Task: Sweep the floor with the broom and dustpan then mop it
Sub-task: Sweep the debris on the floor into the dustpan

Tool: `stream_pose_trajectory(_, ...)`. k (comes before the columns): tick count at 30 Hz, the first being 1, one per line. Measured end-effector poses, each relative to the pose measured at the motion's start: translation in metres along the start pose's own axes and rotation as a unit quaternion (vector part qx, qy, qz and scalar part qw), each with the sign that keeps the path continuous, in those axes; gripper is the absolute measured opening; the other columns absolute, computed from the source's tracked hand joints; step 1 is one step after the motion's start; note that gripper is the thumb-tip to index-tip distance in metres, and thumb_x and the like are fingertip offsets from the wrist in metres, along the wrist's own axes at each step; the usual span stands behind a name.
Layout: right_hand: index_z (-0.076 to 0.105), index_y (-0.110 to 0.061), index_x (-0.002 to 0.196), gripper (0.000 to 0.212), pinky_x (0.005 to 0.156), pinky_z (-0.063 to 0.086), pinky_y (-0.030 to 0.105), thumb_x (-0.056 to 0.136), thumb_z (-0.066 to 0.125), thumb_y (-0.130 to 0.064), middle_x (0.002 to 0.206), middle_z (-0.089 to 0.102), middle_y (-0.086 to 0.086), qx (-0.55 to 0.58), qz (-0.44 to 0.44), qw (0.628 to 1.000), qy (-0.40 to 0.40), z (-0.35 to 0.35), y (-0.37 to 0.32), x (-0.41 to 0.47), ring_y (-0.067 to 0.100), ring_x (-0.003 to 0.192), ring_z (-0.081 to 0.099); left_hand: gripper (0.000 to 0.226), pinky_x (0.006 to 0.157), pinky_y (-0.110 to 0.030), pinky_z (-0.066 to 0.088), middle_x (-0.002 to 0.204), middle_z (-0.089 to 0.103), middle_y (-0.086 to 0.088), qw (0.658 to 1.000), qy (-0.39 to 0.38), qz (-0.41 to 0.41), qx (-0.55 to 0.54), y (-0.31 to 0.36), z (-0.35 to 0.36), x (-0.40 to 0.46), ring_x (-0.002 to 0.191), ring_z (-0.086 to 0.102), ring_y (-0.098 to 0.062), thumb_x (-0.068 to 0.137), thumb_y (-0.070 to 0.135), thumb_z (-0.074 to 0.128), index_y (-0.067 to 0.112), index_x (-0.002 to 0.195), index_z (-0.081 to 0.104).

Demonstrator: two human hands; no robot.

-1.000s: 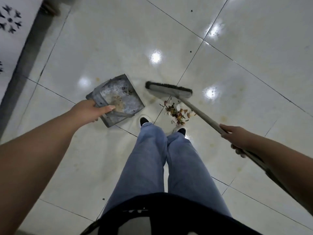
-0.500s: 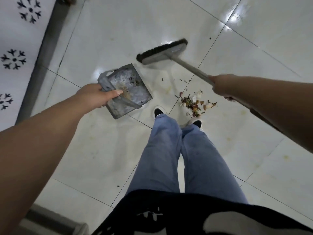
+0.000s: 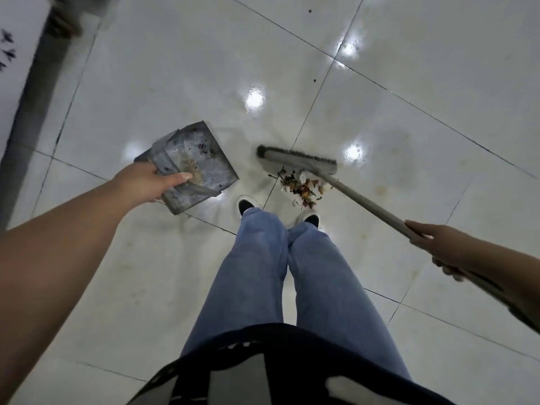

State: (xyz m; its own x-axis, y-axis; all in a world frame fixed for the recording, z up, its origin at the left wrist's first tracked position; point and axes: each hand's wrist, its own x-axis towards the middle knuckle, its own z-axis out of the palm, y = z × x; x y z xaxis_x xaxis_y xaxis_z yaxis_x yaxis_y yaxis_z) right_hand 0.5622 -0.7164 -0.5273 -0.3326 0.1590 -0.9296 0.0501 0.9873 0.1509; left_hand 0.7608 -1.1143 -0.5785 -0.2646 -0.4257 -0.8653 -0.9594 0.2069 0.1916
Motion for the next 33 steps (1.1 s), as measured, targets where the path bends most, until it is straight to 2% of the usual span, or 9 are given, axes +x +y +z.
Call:
stream_pose_trajectory(2,0.037,-0.036,0.142,0.044,0.037,0.030,0.015,0.100,0.039,-0.024,0.061,0.038,0.009,0.086,0.005,0.996,-0.010,0.013,0.006,-0.012,0.016,0.040,0.034,0.035,0.081,-0.034,0.050,0.075,0.059,-0.005,1.000,-0.006,0.003,0.010,0.003,0.007,0.002,0.079,0.058,-0.025,0.079,0.051,0.066,0.017,0.077,0.057)
stream_pose_trajectory(7,0.041,-0.016,0.135,0.037,0.034,0.029,0.013,0.100,0.028,-0.016,0.061,0.037,0.009,0.237,0.013,0.971,-0.010,0.029,-0.008,-0.006,0.015,0.045,0.031,0.032,0.082,-0.035,0.049,0.078,0.060,-0.004,0.996,-0.013,0.028,0.082,0.016,0.024,-0.005,0.083,0.061,-0.028,0.078,0.054,0.064,0.024,0.073,0.055)
stream_pose_trajectory(10,0.041,-0.008,0.123,0.028,0.034,0.032,0.016,0.100,0.024,-0.011,0.059,0.038,0.010,0.238,0.009,0.971,-0.013,0.034,-0.019,0.019,0.016,0.045,0.032,0.043,0.070,-0.030,0.042,0.076,0.058,-0.004,0.990,-0.011,0.037,0.135,0.022,0.038,-0.011,0.083,0.058,-0.026,0.078,0.059,0.061,0.017,0.086,0.059)
stream_pose_trajectory(13,0.033,-0.008,0.110,0.012,0.040,0.034,0.025,0.101,0.024,-0.008,0.059,0.041,0.012,0.192,-0.014,0.981,-0.021,0.050,-0.021,0.033,0.019,0.043,0.037,0.048,0.073,-0.029,0.040,0.085,0.058,-0.004,0.984,0.002,0.049,0.170,0.024,0.056,-0.019,0.086,0.055,-0.024,0.078,0.059,0.060,0.016,0.102,0.060)
stream_pose_trajectory(18,0.037,-0.013,0.103,0.008,0.032,0.033,0.013,0.101,0.029,-0.013,0.059,0.036,0.007,0.302,-0.029,0.951,-0.064,0.072,0.023,0.012,0.015,0.046,0.032,0.066,0.084,-0.034,0.045,0.115,0.064,-0.011,0.970,0.041,0.092,0.220,0.029,0.074,-0.034,0.104,0.059,-0.030,0.076,0.061,0.061,0.010,0.118,0.061)
stream_pose_trajectory(24,0.043,-0.016,0.105,0.016,0.031,0.031,0.012,0.099,0.029,-0.012,0.059,0.035,0.007,0.427,0.012,0.904,-0.026,0.101,0.076,-0.009,0.015,0.035,0.034,0.057,0.081,-0.037,0.047,0.097,0.066,-0.013,0.959,0.022,0.108,0.259,0.042,0.071,-0.048,0.093,0.060,-0.032,0.077,0.057,0.063,0.008,0.106,0.062)
stream_pose_trajectory(29,0.035,-0.009,0.077,0.022,0.029,0.027,0.005,0.097,0.027,-0.009,0.048,0.033,0.008,0.567,0.139,0.809,-0.067,0.101,0.077,0.006,0.010,0.014,0.026,0.041,0.052,-0.026,0.037,0.072,0.055,-0.005,0.954,-0.015,0.106,0.279,0.057,0.075,-0.038,0.071,0.054,-0.023,0.081,0.053,0.060,0.012,0.084,0.058)
stream_pose_trajectory(31,0.030,-0.010,0.067,0.031,0.027,0.023,0.003,0.097,0.024,-0.006,0.034,0.030,0.008,0.591,0.165,0.784,-0.094,0.111,0.067,0.015,0.009,0.012,0.025,0.034,0.049,-0.025,0.034,0.071,0.053,-0.003,0.959,-0.040,0.100,0.263,0.059,0.079,-0.027,0.064,0.051,-0.018,0.082,0.049,0.062,0.018,0.071,0.052)
stream_pose_trajectory(33,0.030,-0.011,0.066,0.031,0.026,0.022,0.003,0.097,0.023,-0.004,0.047,0.031,0.008,0.623,0.163,0.759,-0.094,0.126,0.050,0.020,0.009,0.012,0.026,0.033,0.050,-0.026,0.036,0.070,0.052,-0.004,0.968,-0.068,0.097,0.223,0.057,0.083,-0.012,0.060,0.048,-0.017,0.082,0.044,0.065,0.018,0.067,0.051)
